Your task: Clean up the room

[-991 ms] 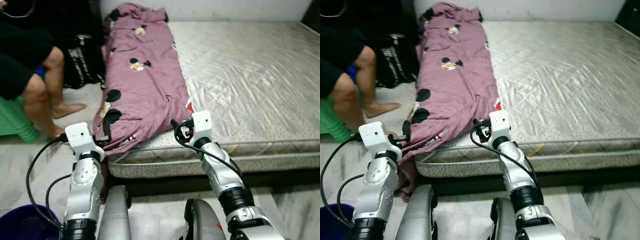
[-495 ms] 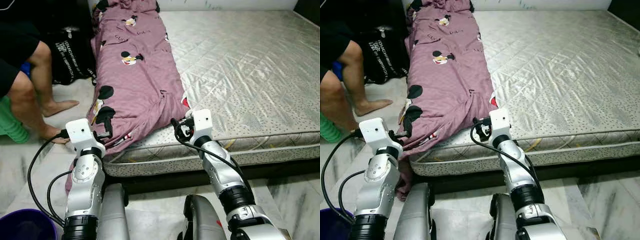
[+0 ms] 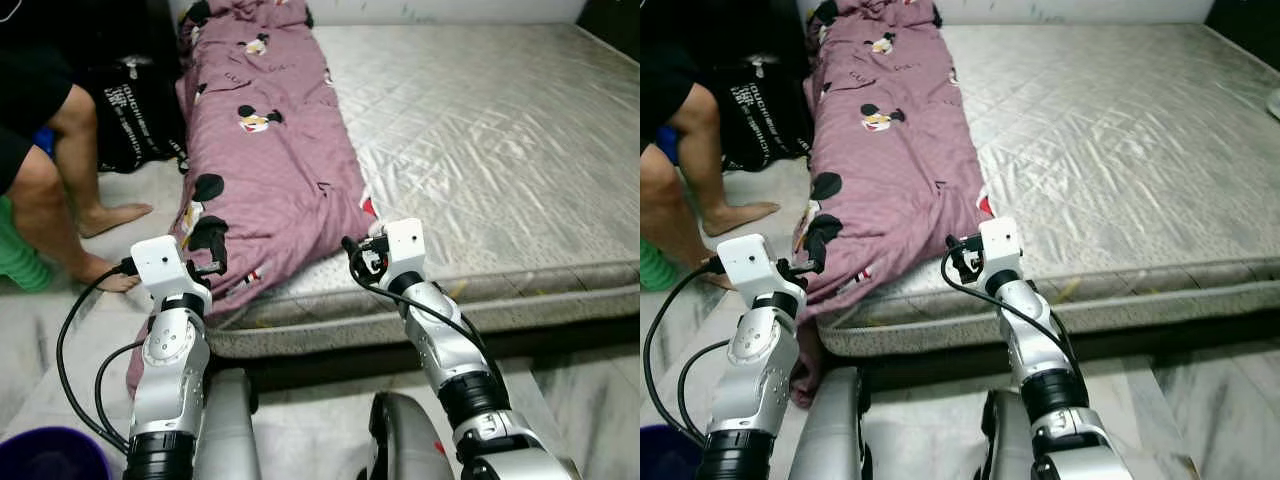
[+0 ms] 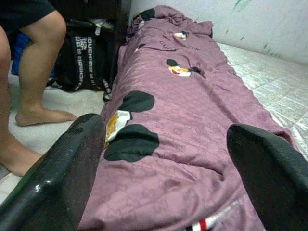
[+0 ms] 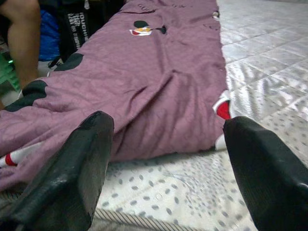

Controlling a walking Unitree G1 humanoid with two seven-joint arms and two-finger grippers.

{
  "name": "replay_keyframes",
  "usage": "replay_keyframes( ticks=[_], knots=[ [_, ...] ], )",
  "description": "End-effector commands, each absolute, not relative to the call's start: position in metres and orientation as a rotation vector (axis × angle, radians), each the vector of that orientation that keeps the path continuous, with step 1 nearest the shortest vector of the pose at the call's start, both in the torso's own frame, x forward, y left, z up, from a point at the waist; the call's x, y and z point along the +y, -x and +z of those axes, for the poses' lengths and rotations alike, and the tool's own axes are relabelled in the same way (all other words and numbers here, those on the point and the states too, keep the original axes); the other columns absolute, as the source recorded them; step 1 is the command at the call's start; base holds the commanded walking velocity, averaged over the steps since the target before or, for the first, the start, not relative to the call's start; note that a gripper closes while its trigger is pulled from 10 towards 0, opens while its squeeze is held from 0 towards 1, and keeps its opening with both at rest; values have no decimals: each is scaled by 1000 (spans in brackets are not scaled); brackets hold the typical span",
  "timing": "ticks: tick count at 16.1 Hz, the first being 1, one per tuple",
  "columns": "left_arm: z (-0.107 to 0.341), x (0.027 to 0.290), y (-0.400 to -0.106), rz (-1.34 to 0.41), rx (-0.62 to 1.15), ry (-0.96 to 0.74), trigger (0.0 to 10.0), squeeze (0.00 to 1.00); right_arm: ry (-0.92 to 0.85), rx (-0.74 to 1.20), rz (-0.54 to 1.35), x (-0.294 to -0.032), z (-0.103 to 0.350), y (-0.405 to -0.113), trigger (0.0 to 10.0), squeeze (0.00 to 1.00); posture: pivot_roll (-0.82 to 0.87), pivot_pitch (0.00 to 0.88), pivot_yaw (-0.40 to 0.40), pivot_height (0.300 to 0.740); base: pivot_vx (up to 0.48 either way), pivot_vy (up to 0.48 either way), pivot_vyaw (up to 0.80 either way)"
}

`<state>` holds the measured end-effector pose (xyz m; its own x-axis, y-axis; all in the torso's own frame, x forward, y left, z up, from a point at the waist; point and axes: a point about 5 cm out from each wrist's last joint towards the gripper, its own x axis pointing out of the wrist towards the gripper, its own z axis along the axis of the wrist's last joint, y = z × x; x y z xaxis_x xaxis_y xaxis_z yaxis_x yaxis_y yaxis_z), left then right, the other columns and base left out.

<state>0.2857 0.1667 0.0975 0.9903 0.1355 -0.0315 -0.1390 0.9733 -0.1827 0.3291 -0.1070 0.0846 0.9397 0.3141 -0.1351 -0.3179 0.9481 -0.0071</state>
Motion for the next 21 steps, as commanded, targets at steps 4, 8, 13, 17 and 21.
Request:
replay_keyframes(
  ticks=[4, 8, 13, 17, 21],
  knots=[
    [99, 165, -285, 129, 12, 192, 10000, 0, 41, 115, 337, -104, 89, -331, 10000, 0, 55, 38, -9, 572, 311, 0, 0],
    [98, 164, -285, 119, 21, 203, 10000, 0, 45, 118, 339, -105, 89, -331, 10000, 0, 56, 37, -10, 572, 149, 0, 0],
    [92, 169, -289, 176, 65, 173, 10000, 0, 43, 121, 341, -105, 88, -331, 10000, 0, 45, 42, -9, 547, 0, 0, 0],
    [92, 180, -303, 236, 65, 189, 10000, 0, 68, 97, 284, -130, 95, -326, 10000, 0, -14, 77, -7, 533, 0, 0, 0],
    [90, 197, -319, 308, 81, 224, 10000, 0, 187, 117, 151, -197, 94, -297, 10000, 0, -99, 126, -13, 533, 0, 0, 0]
  ],
)
